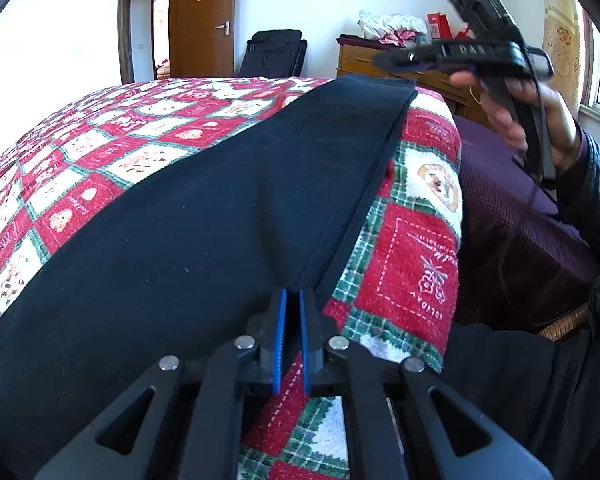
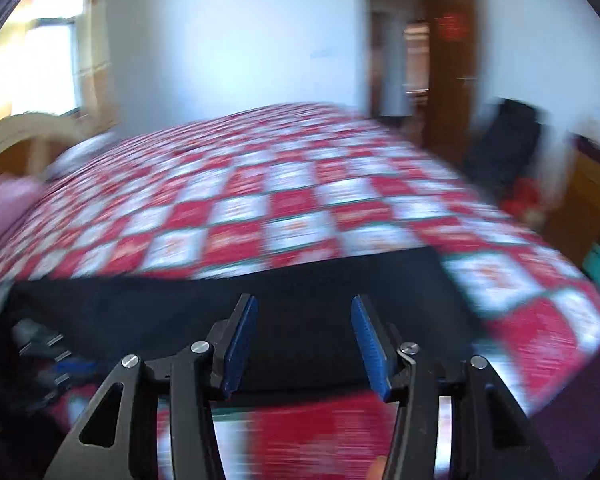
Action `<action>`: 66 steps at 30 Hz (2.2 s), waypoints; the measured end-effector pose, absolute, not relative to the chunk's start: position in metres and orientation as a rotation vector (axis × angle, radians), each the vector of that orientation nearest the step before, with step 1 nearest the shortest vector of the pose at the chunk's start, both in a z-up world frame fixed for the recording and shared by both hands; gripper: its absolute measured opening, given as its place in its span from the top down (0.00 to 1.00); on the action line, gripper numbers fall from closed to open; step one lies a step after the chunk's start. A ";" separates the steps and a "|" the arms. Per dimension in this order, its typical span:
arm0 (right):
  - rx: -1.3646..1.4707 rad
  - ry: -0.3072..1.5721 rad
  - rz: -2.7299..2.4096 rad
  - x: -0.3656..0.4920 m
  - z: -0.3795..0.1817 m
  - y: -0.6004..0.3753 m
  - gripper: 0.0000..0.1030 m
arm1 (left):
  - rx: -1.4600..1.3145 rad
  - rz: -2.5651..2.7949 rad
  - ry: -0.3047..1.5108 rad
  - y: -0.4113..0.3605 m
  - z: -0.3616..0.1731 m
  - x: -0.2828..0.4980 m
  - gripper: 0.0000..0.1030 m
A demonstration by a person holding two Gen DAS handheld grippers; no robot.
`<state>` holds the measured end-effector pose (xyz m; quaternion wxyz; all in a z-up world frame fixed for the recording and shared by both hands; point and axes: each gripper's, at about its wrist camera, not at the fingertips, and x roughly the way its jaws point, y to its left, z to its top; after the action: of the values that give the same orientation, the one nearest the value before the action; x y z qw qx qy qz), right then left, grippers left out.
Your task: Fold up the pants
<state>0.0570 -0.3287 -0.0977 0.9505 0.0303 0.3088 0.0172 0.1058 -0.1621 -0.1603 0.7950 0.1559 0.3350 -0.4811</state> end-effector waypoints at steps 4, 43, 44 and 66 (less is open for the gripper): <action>-0.049 0.762 0.141 0.075 -0.128 -0.282 0.50 | 0.334 -1.038 0.715 -0.161 -0.159 0.105 0.94; 0.350 1.155 0.796 0.299 -0.166 -0.006 0.51 | 0.179 -0.558 0.650 0.022 -0.177 0.105 0.29; 0.360 1.177 0.799 0.304 -0.170 0.002 0.51 | 0.187 -0.557 0.642 0.022 -0.176 0.102 0.29; 0.327 1.071 0.662 0.319 -0.189 0.006 1.00 | 0.092 -0.559 0.606 0.054 -0.161 0.100 0.26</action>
<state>0.3186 0.0061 -0.1888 0.7959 0.1523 0.4984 0.3081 0.1001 0.0540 -0.1607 0.9152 0.0446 0.2945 -0.2715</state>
